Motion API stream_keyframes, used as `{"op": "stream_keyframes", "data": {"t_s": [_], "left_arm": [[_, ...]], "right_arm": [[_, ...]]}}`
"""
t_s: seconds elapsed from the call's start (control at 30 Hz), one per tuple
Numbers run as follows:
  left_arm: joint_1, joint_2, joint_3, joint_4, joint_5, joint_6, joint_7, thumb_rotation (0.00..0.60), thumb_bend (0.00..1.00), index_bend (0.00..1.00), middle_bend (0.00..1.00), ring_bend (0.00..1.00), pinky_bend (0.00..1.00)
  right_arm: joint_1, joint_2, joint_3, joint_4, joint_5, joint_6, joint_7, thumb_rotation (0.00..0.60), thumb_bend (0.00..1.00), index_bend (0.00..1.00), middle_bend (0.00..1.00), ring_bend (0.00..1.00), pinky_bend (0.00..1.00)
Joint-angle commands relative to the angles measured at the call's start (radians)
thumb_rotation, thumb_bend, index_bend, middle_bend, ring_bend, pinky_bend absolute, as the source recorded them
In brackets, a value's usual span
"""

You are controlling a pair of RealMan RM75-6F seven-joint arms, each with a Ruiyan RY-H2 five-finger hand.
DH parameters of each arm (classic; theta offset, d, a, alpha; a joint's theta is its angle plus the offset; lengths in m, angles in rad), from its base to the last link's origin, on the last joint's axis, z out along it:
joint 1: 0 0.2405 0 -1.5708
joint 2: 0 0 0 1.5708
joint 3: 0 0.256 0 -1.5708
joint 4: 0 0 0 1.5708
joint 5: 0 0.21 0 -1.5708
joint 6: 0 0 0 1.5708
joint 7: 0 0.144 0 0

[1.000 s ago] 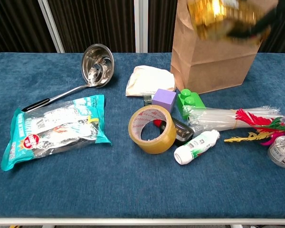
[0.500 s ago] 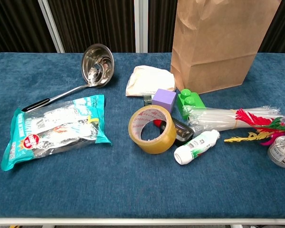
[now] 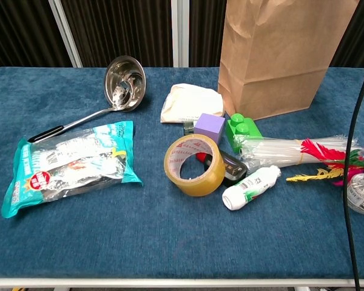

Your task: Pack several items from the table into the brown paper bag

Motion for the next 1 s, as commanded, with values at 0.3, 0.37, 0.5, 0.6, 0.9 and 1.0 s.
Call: {"op": "stream_keyframes", "data": {"t_s": [0.3, 0.37, 0.5, 0.6, 0.9, 1.0], "left_arm": [[-0.001, -0.006, 0.006, 0.005, 0.002, -0.006, 0.002, 0.600, 0.06, 0.09, 0.11, 0.00, 0.14], [-0.002, -0.005, 0.005, 0.005, 0.002, -0.007, 0.003, 0.600, 0.06, 0.09, 0.11, 0.00, 0.14], [-0.002, -0.006, 0.008, 0.004, 0.004, -0.009, 0.002, 0.600, 0.06, 0.09, 0.11, 0.00, 0.14], [-0.007, -0.007, 0.007, 0.001, 0.008, -0.010, 0.005, 0.600, 0.06, 0.09, 0.11, 0.00, 0.14], [-0.007, -0.001, 0.006, -0.006, 0.008, -0.005, 0.011, 0.600, 0.06, 0.09, 0.11, 0.00, 0.14], [-0.008, 0.001, 0.004, -0.011, 0.009, -0.001, 0.010, 0.600, 0.06, 0.09, 0.11, 0.00, 0.14]], "right_arm": [[-0.045, -0.038, -0.045, 0.078, 0.072, -0.060, 0.120, 0.600, 0.18, 0.52, 0.52, 0.41, 0.26], [-0.055, -0.029, -0.047, 0.075, 0.074, -0.062, 0.135, 0.600, 0.16, 0.51, 0.52, 0.40, 0.26], [-0.078, 0.012, -0.062, 0.050, 0.073, -0.108, 0.165, 0.600, 0.03, 0.40, 0.48, 0.32, 0.18], [-0.087, 0.043, -0.067, 0.035, 0.064, -0.146, 0.196, 0.600, 0.00, 0.21, 0.35, 0.17, 0.04], [-0.101, 0.097, -0.060, -0.014, 0.016, -0.149, 0.272, 0.600, 0.00, 0.09, 0.23, 0.05, 0.00], [-0.105, 0.121, -0.042, -0.062, -0.004, -0.123, 0.293, 0.600, 0.00, 0.09, 0.23, 0.05, 0.00]]}}
